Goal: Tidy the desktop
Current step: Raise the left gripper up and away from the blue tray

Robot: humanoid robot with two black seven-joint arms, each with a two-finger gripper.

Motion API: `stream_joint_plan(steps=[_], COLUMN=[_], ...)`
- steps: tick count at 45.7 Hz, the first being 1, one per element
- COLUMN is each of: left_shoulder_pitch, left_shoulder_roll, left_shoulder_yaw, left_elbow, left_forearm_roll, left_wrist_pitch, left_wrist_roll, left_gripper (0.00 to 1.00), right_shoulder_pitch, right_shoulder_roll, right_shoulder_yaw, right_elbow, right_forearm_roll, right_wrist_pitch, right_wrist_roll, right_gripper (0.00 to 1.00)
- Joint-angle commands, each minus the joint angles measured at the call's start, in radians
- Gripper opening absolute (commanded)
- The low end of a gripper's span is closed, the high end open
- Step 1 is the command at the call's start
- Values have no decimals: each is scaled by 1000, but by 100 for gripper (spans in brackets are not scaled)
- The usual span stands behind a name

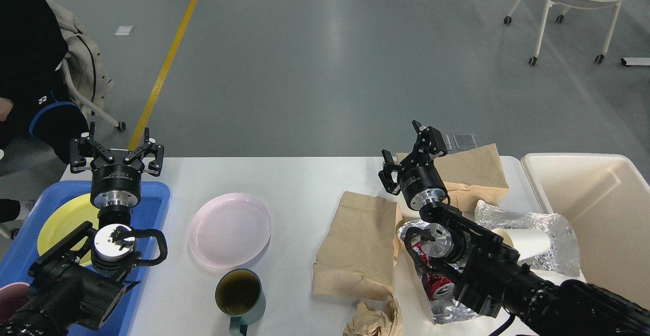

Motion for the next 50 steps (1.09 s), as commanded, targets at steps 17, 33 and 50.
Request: stream_joint_plan(steps=[17, 33, 50], left_shoulder_pitch=[-17, -219, -646], left_shoulder_roll=[37, 166, 362], left_shoulder_yaw=[26, 110, 809], left_elbow=[0, 0, 0], left_forearm_roll=[5, 6, 11], left_wrist_pitch=[49, 541, 690], left_wrist_roll=[15, 17, 17], left_gripper=[97, 97, 97], right_shoulder_pitch=[0, 0, 0], right_shoulder_roll=[0, 0, 0], right_shoulder_yaw=[0, 0, 0], right_elbow=[0, 0, 0], right_forearm_roll=[0, 0, 0], right_wrist_pitch=[0, 0, 0], right_wrist_roll=[0, 0, 0], right_gripper=[100, 100, 100])
